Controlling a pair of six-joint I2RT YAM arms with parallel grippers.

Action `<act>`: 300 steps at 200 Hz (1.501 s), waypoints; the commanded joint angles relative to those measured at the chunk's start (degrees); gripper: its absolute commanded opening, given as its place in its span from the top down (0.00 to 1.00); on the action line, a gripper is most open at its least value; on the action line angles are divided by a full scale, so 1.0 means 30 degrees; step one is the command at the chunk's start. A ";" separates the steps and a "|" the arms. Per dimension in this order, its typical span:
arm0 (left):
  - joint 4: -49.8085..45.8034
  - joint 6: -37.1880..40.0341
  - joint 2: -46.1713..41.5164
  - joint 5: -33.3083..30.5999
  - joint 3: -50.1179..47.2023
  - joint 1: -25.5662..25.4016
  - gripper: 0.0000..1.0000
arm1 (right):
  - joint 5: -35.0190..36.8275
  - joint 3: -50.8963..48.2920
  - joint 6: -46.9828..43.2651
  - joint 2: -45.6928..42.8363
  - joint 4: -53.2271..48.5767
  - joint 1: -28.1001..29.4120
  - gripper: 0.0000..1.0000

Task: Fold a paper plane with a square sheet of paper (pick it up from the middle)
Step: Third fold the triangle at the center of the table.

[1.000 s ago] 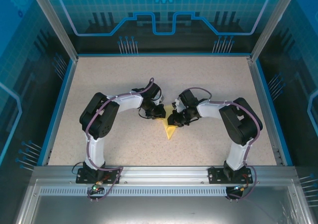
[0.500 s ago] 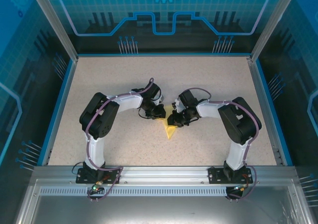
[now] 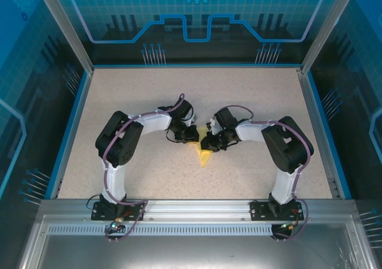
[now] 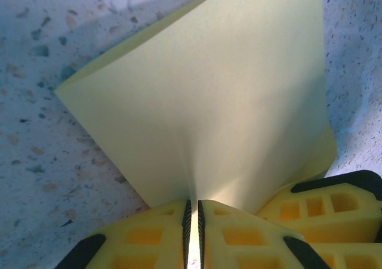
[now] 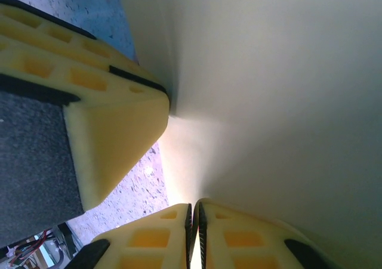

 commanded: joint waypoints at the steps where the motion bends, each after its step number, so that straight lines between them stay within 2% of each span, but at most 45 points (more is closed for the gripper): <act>1: -0.0208 0.0125 0.0542 0.0409 -0.0343 0.0045 0.85 | -0.0106 0.0251 0.0215 0.0372 0.0316 0.0289 0.87; 81: -0.0230 0.0133 0.0601 0.0437 -0.0331 0.0037 0.85 | -0.0031 0.0296 0.0107 0.0928 0.0302 0.0312 0.86; 183: -0.0325 -0.0090 -0.0300 0.0337 -0.0280 0.0080 0.84 | 0.0551 0.0354 -0.0514 0.1004 -0.0789 0.0342 0.64; 248: 0.0034 -0.1546 -0.2663 0.0519 -0.1705 0.0243 0.84 | 0.0473 -0.0081 -0.0537 0.0788 -0.0563 0.0341 0.64; 300: 0.2428 -0.3994 -0.4594 0.1627 -0.4115 0.0245 0.87 | 0.0506 -0.0383 -0.0577 0.0669 -0.0446 0.0285 0.71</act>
